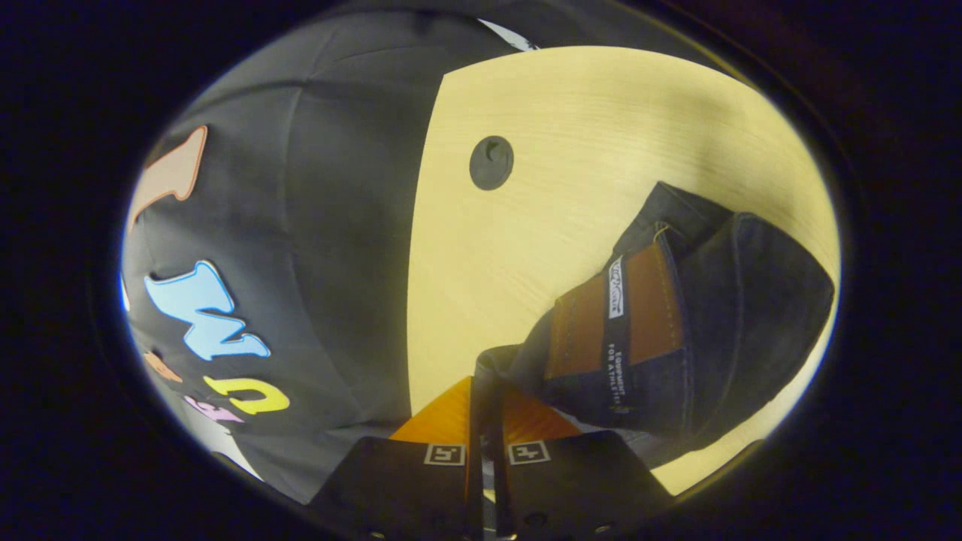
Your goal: Grasp the waist and the cuffs of the jeans and fold them to make the two legs overlap; first hold the waist and fold one-third of the jeans toward the cuffs, then hold the cuffs and fold the remaining one-third in the same direction to finish folding.
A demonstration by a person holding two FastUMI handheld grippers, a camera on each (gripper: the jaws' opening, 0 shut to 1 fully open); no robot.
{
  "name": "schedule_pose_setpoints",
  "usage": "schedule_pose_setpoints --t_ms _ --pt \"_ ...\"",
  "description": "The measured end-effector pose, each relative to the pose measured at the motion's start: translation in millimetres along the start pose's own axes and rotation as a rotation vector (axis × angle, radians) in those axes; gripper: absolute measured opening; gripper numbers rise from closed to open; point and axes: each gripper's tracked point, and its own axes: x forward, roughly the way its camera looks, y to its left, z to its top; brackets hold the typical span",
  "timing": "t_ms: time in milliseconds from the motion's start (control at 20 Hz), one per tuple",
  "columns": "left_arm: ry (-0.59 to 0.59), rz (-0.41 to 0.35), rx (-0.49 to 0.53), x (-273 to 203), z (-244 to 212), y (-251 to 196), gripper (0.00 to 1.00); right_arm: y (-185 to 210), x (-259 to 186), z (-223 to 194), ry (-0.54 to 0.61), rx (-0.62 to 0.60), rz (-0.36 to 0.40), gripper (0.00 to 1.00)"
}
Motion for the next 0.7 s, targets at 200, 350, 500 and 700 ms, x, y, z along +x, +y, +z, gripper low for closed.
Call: schedule_pose_setpoints --t_ms 200,350,500,700 --pt "-0.094 0.065 0.173 -8.9 13.2 8.0 0.42 7.2 -4.9 2.4 -0.087 -0.091 0.009 0.29" --pt "-0.153 0.072 0.266 -28.0 17.3 2.5 0.62 -1.8 -14.4 7.9 -0.167 -0.210 -0.035 0.70" --pt "-0.231 0.104 0.413 -51.8 18.8 3.3 0.92 -16.6 -36.1 5.1 -0.233 -0.357 -0.102 0.77" --pt "-0.328 0.118 0.594 -89.0 0.9 -4.8 0.98 -25.3 -75.7 -3.0 -0.327 -0.465 -0.163 0.82"
